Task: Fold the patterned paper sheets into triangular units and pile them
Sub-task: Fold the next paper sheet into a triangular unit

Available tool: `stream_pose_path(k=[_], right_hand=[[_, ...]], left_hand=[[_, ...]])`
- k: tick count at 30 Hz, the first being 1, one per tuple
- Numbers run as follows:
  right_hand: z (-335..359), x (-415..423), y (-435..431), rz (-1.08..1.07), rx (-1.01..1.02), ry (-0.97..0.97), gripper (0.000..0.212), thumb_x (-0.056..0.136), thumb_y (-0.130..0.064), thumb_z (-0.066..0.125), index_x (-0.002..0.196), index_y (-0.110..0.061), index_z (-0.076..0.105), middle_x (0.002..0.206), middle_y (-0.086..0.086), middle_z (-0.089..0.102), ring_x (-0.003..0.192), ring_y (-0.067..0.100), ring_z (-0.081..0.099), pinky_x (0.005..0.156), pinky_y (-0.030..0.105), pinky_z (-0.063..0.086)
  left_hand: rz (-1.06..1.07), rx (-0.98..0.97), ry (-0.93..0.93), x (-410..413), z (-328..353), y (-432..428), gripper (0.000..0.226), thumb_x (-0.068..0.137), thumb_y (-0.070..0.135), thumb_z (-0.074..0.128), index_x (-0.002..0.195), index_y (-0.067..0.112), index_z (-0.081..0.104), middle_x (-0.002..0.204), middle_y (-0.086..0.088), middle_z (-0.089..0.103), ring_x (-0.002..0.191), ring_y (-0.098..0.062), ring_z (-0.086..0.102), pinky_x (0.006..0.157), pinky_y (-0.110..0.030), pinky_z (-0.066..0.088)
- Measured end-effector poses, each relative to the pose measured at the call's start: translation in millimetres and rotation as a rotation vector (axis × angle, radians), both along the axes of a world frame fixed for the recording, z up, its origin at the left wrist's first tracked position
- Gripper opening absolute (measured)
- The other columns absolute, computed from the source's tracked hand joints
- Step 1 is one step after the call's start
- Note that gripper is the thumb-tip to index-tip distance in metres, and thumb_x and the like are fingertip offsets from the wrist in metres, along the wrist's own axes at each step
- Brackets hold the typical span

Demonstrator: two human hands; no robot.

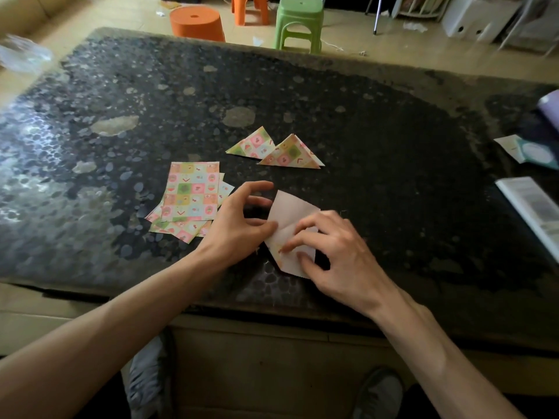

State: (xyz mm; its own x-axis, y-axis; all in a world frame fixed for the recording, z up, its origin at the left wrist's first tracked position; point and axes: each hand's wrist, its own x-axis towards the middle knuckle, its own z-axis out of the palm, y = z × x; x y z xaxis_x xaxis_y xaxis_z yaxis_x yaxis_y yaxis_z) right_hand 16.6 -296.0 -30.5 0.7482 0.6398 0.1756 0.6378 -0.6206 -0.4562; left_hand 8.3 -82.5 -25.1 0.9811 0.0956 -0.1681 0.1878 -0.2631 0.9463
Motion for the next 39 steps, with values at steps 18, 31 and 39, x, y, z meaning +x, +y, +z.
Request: stream_pose_path(k=[18, 31, 39], right_hand=[[-9.3, -4.4, -2.4, 0.001, -0.104, -0.192, 0.026, 0.100, -0.034, 0.060, 0.120, -0.027, 0.074, 0.120, -0.003, 0.065, 0.116, 0.015, 0.056, 0.091, 0.035, 0.047], [-9.7, 1.0, 2.2, -0.094, 0.067, 0.025, 0.023, 0.098, -0.045, 0.063, 0.106, -0.031, 0.078, 0.111, -0.016, 0.061, 0.107, 0.007, 0.053, 0.090, 0.035, 0.047], [-9.7, 7.0, 8.7, -0.228, 0.133, 0.168, 0.026, 0.096, -0.049, 0.067, 0.099, -0.026, 0.080, 0.104, -0.017, 0.056, 0.108, 0.003, 0.048, 0.089, 0.018, 0.043]], left_hand=[[-0.168, 0.659, -0.472, -3.3, -8.7, 1.6, 0.062, 0.084, 0.006, 0.076, 0.137, 0.031, 0.054, 0.136, 0.003, 0.038, 0.121, -0.013, 0.050, 0.096, -0.030, 0.051], [-0.566, 0.645, -0.449, -0.7, -9.7, 34.4, 0.017, 0.094, 0.042, 0.071, 0.106, 0.030, 0.073, 0.116, 0.018, 0.066, 0.111, -0.001, 0.062, 0.097, -0.032, 0.051], [-0.411, 0.749, -0.482, -5.9, -18.7, 27.1, 0.020, 0.095, 0.043, 0.064, 0.098, 0.027, 0.075, 0.112, 0.013, 0.058, 0.110, -0.009, 0.053, 0.094, -0.032, 0.048]])
